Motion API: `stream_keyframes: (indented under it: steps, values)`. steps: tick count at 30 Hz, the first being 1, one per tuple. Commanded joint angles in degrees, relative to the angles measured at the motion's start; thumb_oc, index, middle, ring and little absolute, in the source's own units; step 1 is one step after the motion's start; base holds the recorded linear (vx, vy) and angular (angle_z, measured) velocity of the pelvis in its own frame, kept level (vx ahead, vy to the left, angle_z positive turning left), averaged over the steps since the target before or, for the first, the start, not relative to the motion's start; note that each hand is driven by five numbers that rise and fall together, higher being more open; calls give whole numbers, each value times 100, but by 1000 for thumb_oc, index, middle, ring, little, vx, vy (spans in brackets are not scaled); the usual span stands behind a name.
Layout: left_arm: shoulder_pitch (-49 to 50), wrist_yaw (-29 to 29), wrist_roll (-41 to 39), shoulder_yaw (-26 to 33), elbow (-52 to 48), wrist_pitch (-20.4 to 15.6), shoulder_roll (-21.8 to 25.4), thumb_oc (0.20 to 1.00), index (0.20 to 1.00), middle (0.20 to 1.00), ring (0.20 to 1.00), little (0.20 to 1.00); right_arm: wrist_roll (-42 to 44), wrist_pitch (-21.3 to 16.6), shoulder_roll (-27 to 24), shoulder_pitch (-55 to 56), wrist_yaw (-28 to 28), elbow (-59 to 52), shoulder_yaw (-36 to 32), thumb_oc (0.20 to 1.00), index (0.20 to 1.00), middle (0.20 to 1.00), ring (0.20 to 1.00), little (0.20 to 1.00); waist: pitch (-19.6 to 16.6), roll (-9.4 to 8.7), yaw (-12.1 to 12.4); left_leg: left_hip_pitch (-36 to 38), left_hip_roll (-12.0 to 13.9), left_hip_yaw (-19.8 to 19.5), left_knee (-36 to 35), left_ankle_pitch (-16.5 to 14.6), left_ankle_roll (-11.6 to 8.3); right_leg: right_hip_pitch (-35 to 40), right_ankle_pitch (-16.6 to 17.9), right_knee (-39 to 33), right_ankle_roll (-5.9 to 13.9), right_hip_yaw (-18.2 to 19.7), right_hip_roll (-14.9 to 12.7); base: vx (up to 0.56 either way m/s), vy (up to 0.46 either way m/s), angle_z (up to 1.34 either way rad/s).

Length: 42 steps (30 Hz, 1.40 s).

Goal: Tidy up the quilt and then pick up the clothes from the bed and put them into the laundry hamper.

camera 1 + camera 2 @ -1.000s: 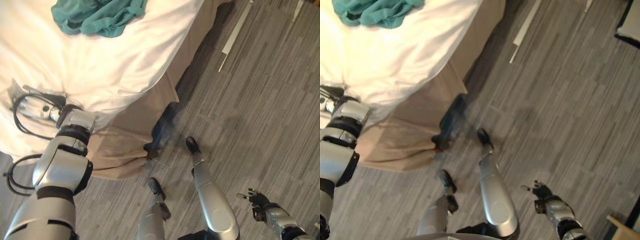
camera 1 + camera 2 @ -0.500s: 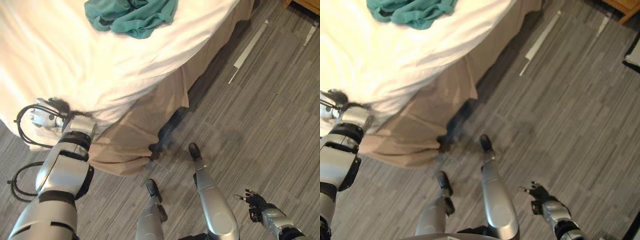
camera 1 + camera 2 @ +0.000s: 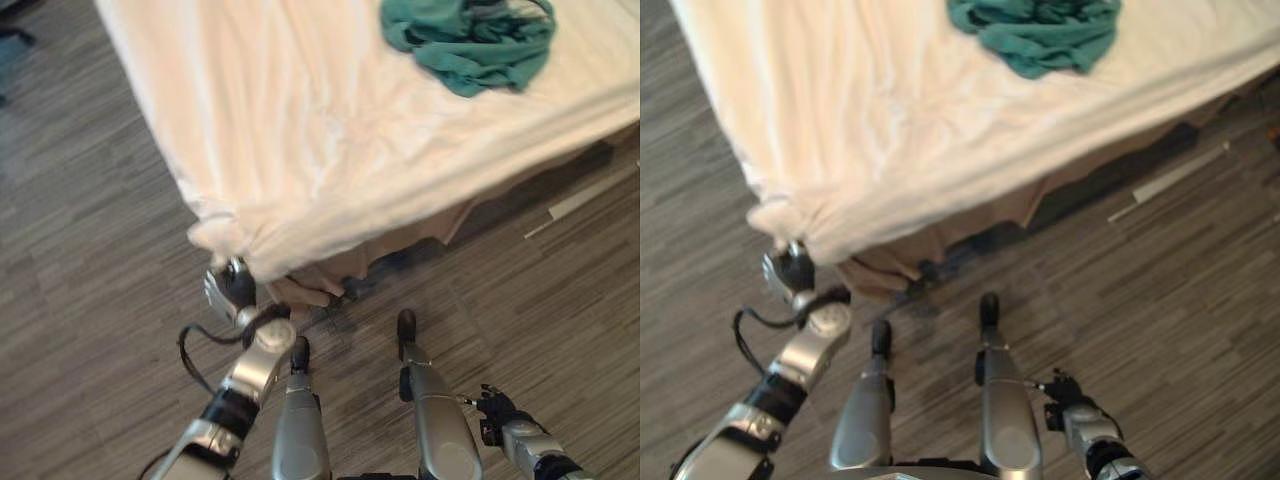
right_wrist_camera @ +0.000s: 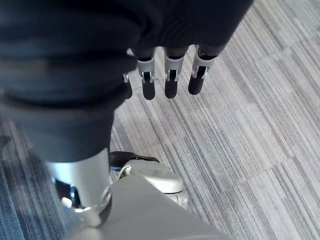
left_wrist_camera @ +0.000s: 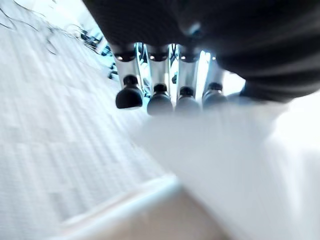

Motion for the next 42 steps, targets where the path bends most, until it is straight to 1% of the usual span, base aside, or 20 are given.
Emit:
stream_keyframes:
  steps: [1,5,9,11,12,13,14,15,17,18,19,21,24,26,27,31,33,35,39,42]
  values:
    - [24,-166,-454,112,859,-493,-31,1000,1000,1000,1000,1000,193,-20,249,210,-100,-97,-129,1000,1000,1000,1000,1000,149,-134,49,-221,-314,149,195,242,208,672,-231,-192,139,42,-403,-22,57,46]
    - [144,-401,-850,199,2077,-428,-229,1000,1000,1000,1000,1000,324,8,298,182,-282,237,-270,1000,1000,1000,1000,1000,131,-101,63,-147,-378,200,224,236,249,757,-202,-175,198,22,-501,-28,96,29]
    - [103,-807,-2306,660,3283,-525,-429,1000,1000,1000,1000,1000,749,100,379,232,-436,580,-583,1000,1000,1000,1000,1000,78,-123,-51,-83,-381,281,323,184,276,815,-176,-183,234,174,-528,-11,109,3]
    - [94,-791,-3438,1058,3888,-429,-452,1000,1000,1000,1000,1000,1411,-105,414,275,-700,754,-973,1000,1000,1000,1000,1000,-4,-183,-122,4,-358,337,353,161,260,909,-142,-250,260,283,-525,38,68,-9]
    - [107,-867,-3586,1264,4087,-390,-433,1000,1000,1000,1000,1000,1511,-60,373,294,-663,707,-1173,686,686,686,686,686,-28,-219,-134,63,-337,346,369,132,255,979,-151,-266,267,310,-512,81,-9,-24]
    - [144,-882,-3920,1555,4293,-251,-356,1000,1000,1000,1000,1000,1875,-155,283,339,-937,462,-1496,200,200,200,200,200,-104,-316,-161,129,-305,342,393,97,248,1072,-145,-307,292,354,-484,99,-82,-27]
    - [213,-955,-4177,1798,4467,-158,-229,1000,1000,1000,1000,1000,1832,-466,156,411,-1309,85,-1760,200,200,200,200,200,-208,-462,-192,178,-270,339,407,69,241,1152,-120,-364,315,387,-451,87,-106,-27]
    - [230,-981,-4152,1924,4519,-119,-166,1000,1000,1000,1000,1000,1653,-506,80,450,-1502,-192,-1837,200,200,200,200,200,-255,-531,-206,193,-253,346,413,53,243,1175,-105,-385,331,396,-438,71,-138,-29]
    - [274,-1019,-3859,2191,4500,61,111,1000,1000,1000,1000,1000,1094,-787,-448,534,-2244,-1784,-2054,200,200,200,200,200,-408,-809,-264,264,-173,382,454,-34,246,1282,-32,-478,390,461,-378,37,-124,-44]
    - [271,-1012,-3758,2202,4463,114,173,1000,1000,1000,1000,1000,1004,-588,-642,503,-2440,-2387,-2105,200,200,200,200,200,-426,-864,-272,283,-148,387,481,-77,247,1311,-29,-492,399,484,-353,-1,-83,-40]
    - [269,-1026,-3518,2215,4447,114,285,1000,1000,1000,1000,1000,797,-720,-963,396,-2446,-3170,-2275,200,200,200,200,200,-495,-962,-295,250,-136,369,505,-100,257,1313,4,-538,422,531,-328,-1,-77,-25]
    - [218,-1137,-2833,2137,4401,114,421,1000,1000,1000,1000,1000,436,-644,-1428,-37,-2359,-4668,-2462,200,200,200,200,200,-569,-1094,-248,199,-90,343,536,-161,259,1340,37,-638,470,580,-286,-38,-90,-15]
    - [2,-1216,-1921,1794,4418,41,481,1000,1000,1000,1000,1000,288,-601,-1844,-811,-2009,-5667,-2223,200,200,200,200,200,-595,-1222,-186,23,-98,290,532,-120,255,1236,118,-710,519,592,-295,-72,-41,-5]
    - [-141,-1137,-1632,1424,4377,-396,405,1000,1000,1000,1000,1000,248,-428,-2099,-1582,-1779,-6125,-1759,200,200,200,200,200,-524,-1284,-68,-89,-116,231,561,-111,256,1167,165,-740,523,572,-309,-58,27,18]
    - [-234,-1193,-1783,1256,4293,-692,313,1000,1000,1000,1000,1000,-210,-474,-2128,-2450,-1701,-5849,-1212,200,200,200,200,200,-404,-1298,91,-230,-184,126,681,-132,261,1124,187,-766,506,574,-315,-69,76,8]
    - [-173,-1432,-762,887,3793,-995,250,1000,1000,1000,1000,1000,-241,-675,-2042,-3708,-1774,-4901,-662,200,200,200,200,200,-111,-1184,468,-520,-312,-125,854,-143,261,1012,209,-752,475,430,-386,-38,13,27]
    - [-111,-1532,-362,544,3292,-911,333,1000,1000,1000,1000,1000,-157,-870,-1956,-4200,-1700,-4293,-547,200,200,200,200,200,58,-1073,692,-686,-409,-249,897,-129,272,929,219,-736,473,294,-445,-30,-27,71]
    - [-72,-1615,-371,343,3101,-886,401,1000,1000,1000,1000,1000,-138,-1059,-1913,-4529,-1602,-3835,-478,200,200,200,200,200,162,-977,827,-779,-473,-324,899,-104,278,876,230,-728,478,202,-482,-31,-2,48]
    - [227,-2151,-1065,77,2908,-764,522,1000,1000,1000,1000,1000,-319,-1330,-1668,-5572,-1590,-2804,19,200,200,200,200,200,474,-622,1219,-1116,-732,-533,901,-16,331,637,241,-675,509,-20,-632,-42,54,44]
    - [353,-2327,-1506,85,3048,-649,466,1000,1000,1000,1000,1000,-252,-1416,-1456,-5800,-1542,-2580,131,200,200,200,200,200,475,-539,1324,-1261,-815,-576,881,39,332,509,271,-674,534,-90,-695,-8,36,13]
